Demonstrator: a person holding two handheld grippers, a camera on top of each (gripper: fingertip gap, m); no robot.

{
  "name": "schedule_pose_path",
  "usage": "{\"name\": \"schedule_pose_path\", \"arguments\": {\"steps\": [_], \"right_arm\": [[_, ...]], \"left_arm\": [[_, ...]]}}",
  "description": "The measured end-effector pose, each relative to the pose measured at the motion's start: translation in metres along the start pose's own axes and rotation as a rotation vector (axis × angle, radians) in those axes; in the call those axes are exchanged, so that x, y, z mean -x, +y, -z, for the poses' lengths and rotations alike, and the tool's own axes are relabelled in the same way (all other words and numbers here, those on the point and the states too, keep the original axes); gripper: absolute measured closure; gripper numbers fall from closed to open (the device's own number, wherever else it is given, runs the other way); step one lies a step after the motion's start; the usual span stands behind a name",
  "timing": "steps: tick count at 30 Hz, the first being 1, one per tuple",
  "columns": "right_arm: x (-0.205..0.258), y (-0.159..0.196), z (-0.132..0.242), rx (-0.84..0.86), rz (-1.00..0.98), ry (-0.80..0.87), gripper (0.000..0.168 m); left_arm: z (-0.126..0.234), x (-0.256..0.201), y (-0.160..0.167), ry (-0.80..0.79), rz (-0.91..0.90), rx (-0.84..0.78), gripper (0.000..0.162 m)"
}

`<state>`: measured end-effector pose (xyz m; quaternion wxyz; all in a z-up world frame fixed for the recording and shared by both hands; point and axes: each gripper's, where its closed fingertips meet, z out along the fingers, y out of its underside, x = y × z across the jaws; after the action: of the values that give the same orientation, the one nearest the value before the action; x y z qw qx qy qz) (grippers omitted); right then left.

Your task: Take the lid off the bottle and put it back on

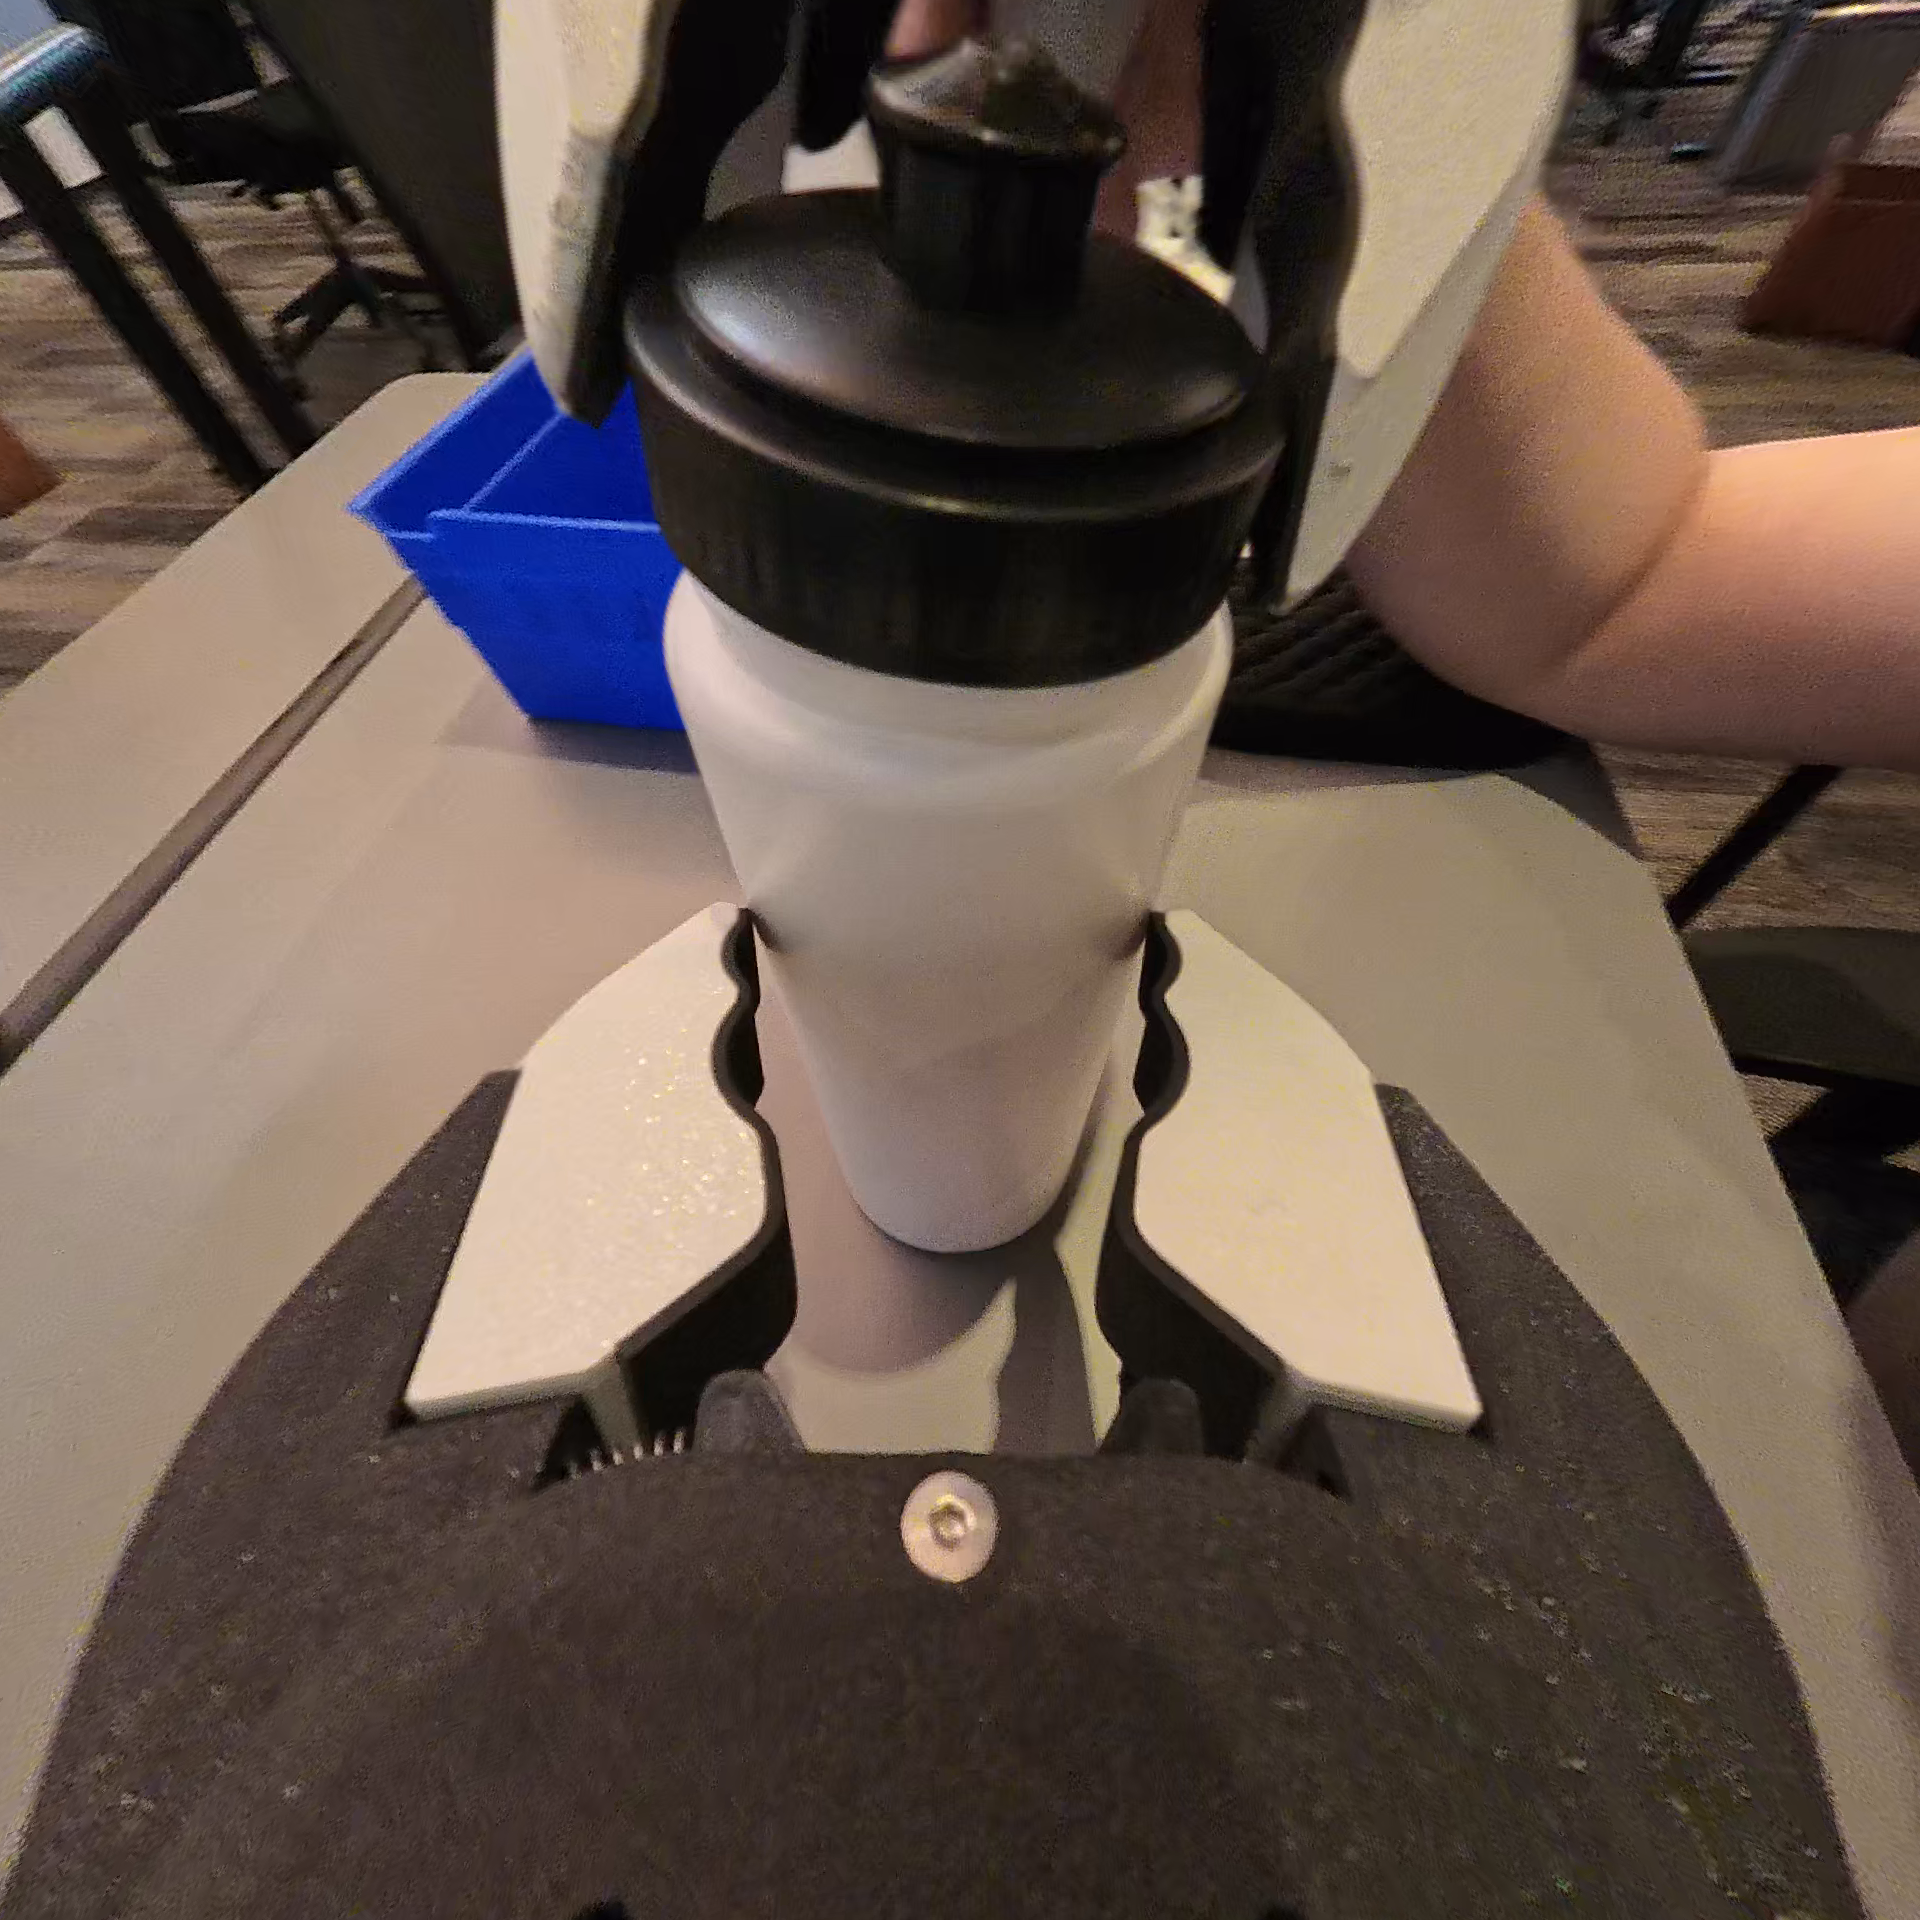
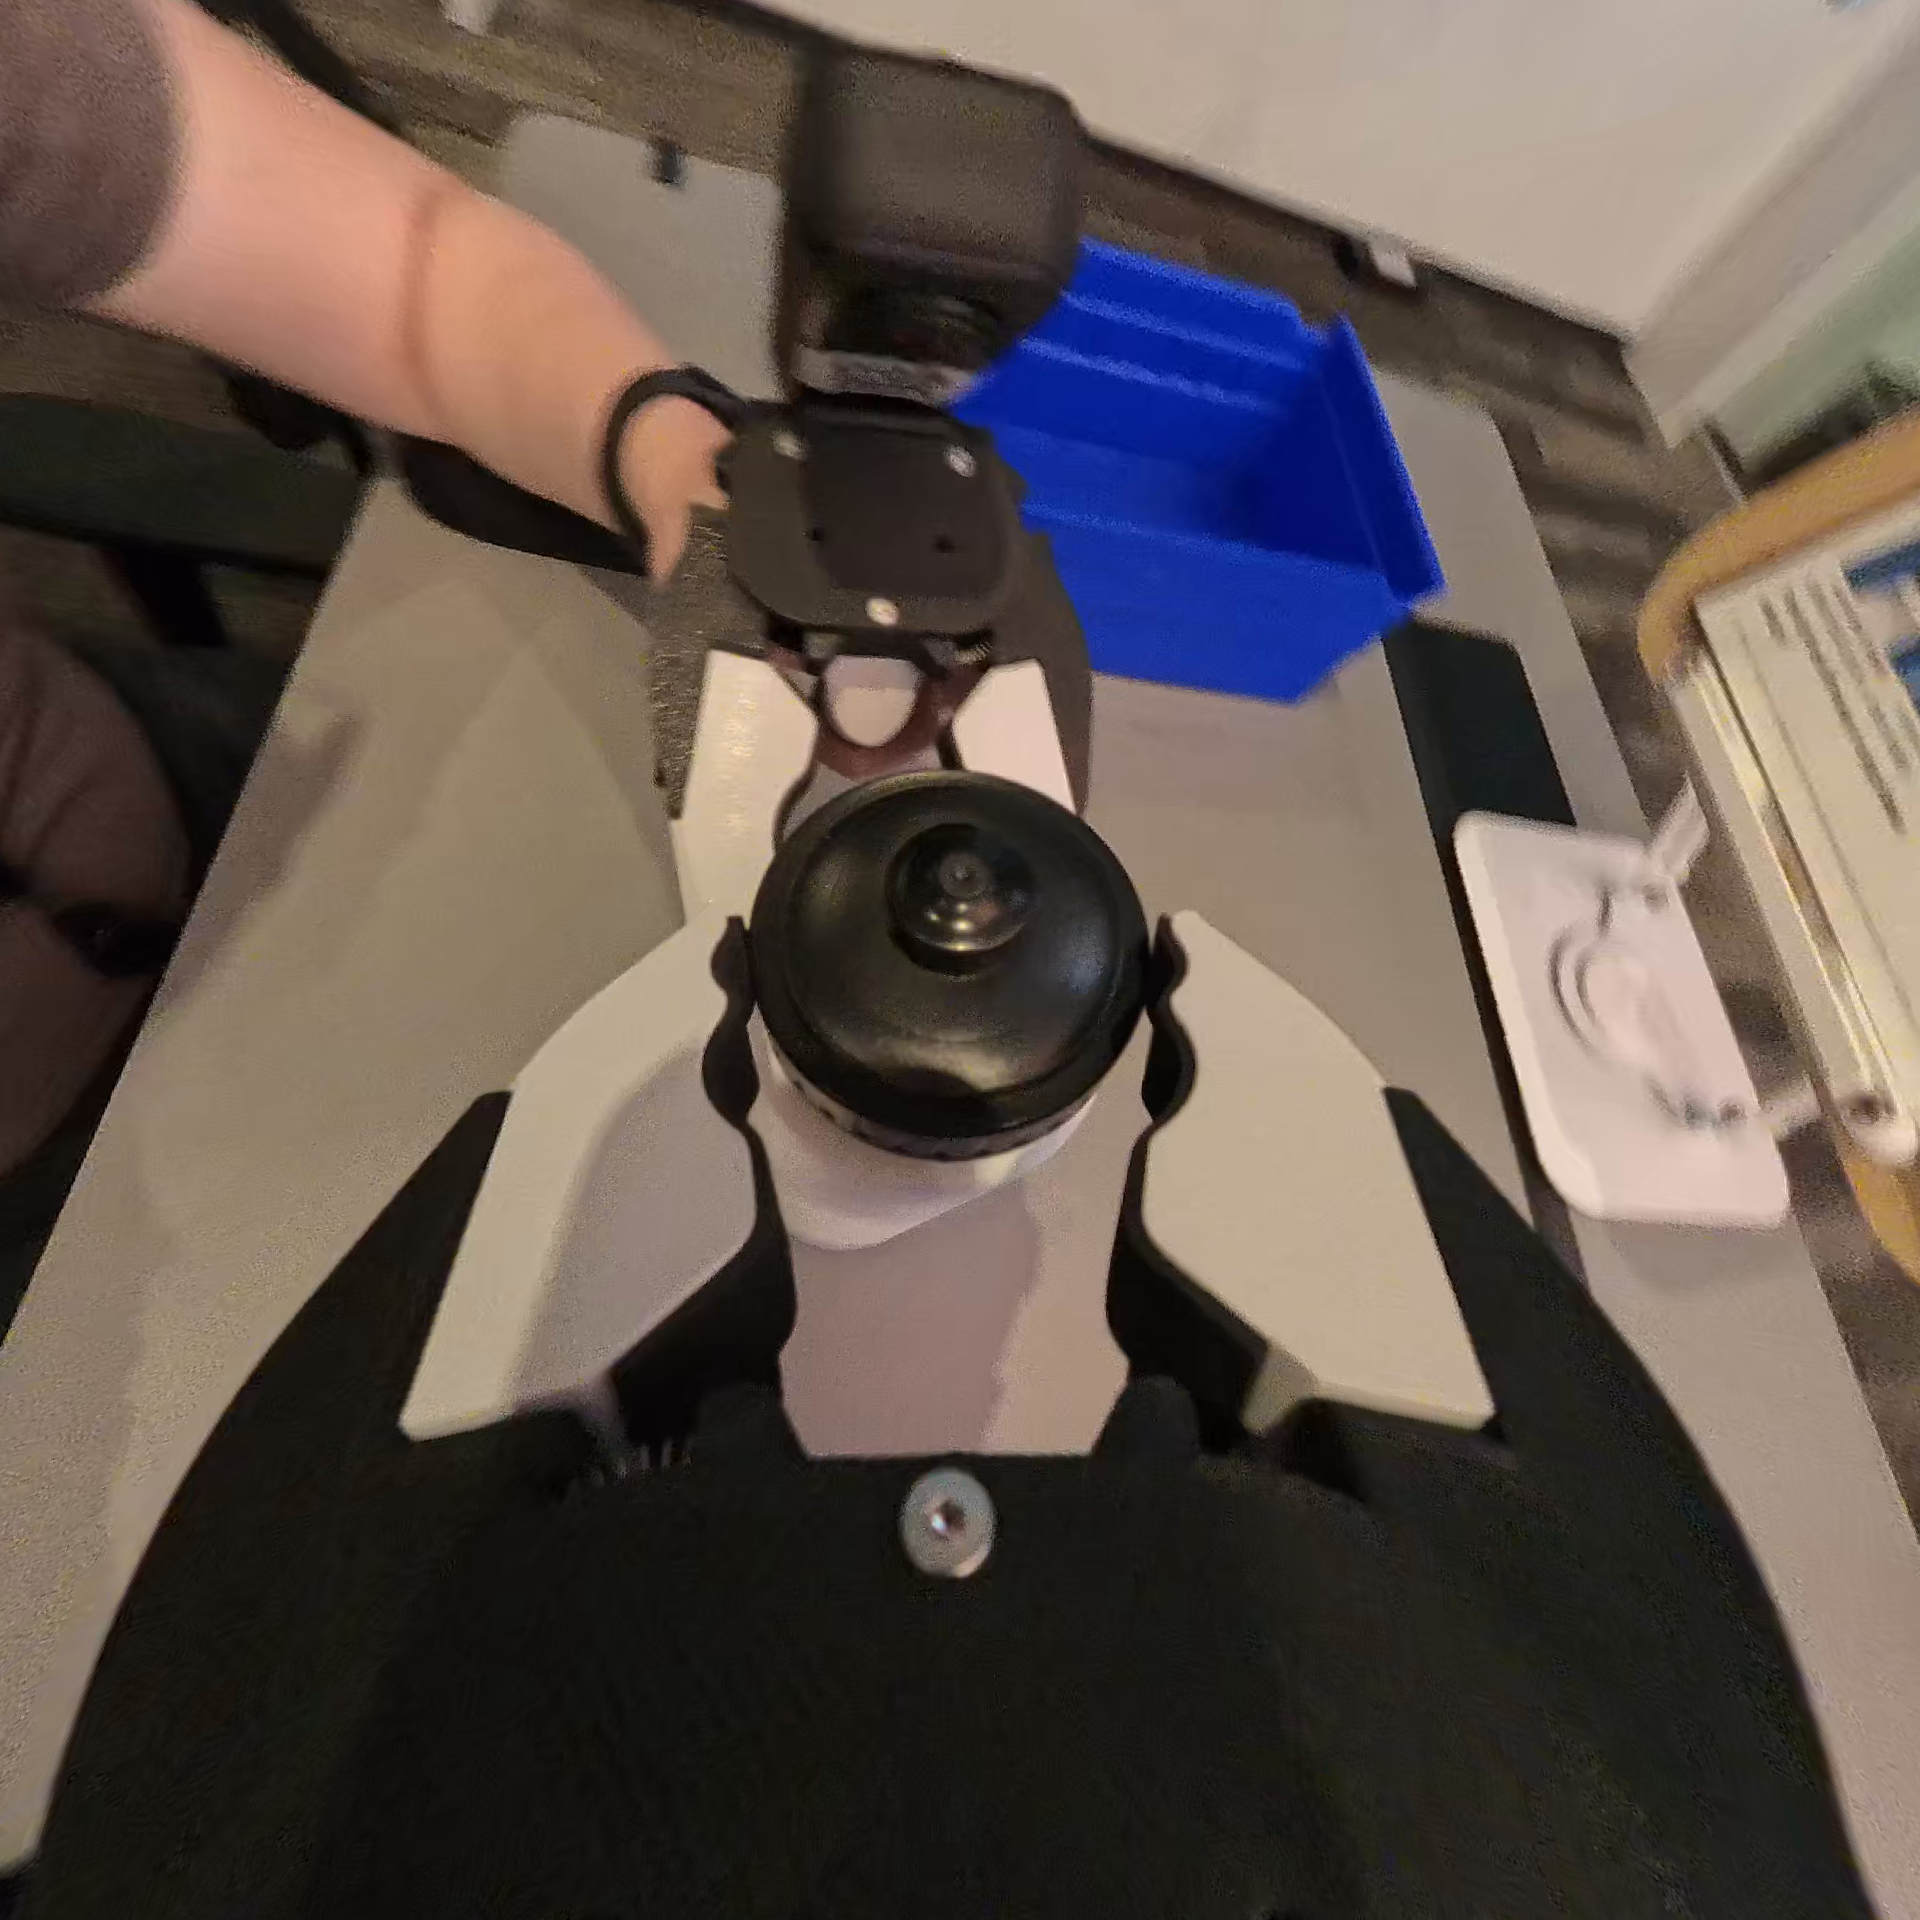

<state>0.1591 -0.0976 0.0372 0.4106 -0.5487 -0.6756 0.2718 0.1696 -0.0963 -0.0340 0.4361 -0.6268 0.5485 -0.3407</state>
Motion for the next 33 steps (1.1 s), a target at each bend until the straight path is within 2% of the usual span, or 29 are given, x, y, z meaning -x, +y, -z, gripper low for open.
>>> {"name": "schedule_pose_path", "arguments": {"steps": [3, 11, 19, 22, 26, 29, 31, 33], "right_arm": [[0.004, 0.0, 0.002, -0.06, -0.075, -0.1, 0.093], [0.0, -0.002, -0.001, -0.08, -0.118, -0.098, 0.093], [-0.003, -0.007, -0.002, -0.134, -0.262, -0.149, 0.094], [-0.015, -0.001, -0.001, -0.067, -0.297, -0.036, 0.097], [-0.04, -0.009, 0.0, -0.027, -0.4, 0.247, 0.093], [-0.046, -0.001, -0.001, 0.053, -0.459, 0.396, 0.091], [-0.046, 0.002, -0.004, 0.087, -0.468, 0.439, 0.09], [-0.04, 0.006, -0.009, 0.126, -0.473, 0.414, 0.094]], "left_arm": [[-0.003, -0.009, -0.001, 0.056, 0.015, -0.016, 0.091], [-0.002, -0.006, -0.001, 0.052, 0.043, -0.02, 0.091], [-0.001, -0.004, -0.001, 0.038, 0.059, -0.01, 0.092], [0.001, 0.008, 0.0, -0.043, 0.061, 0.004, 0.092], [0.007, 0.032, 0.005, -0.189, 0.058, 0.02, 0.092], [0.01, 0.037, 0.006, -0.234, 0.082, 0.026, 0.092], [0.01, 0.038, 0.006, -0.251, 0.095, 0.028, 0.092], [0.01, 0.037, 0.006, -0.254, 0.09, 0.032, 0.092]]}}
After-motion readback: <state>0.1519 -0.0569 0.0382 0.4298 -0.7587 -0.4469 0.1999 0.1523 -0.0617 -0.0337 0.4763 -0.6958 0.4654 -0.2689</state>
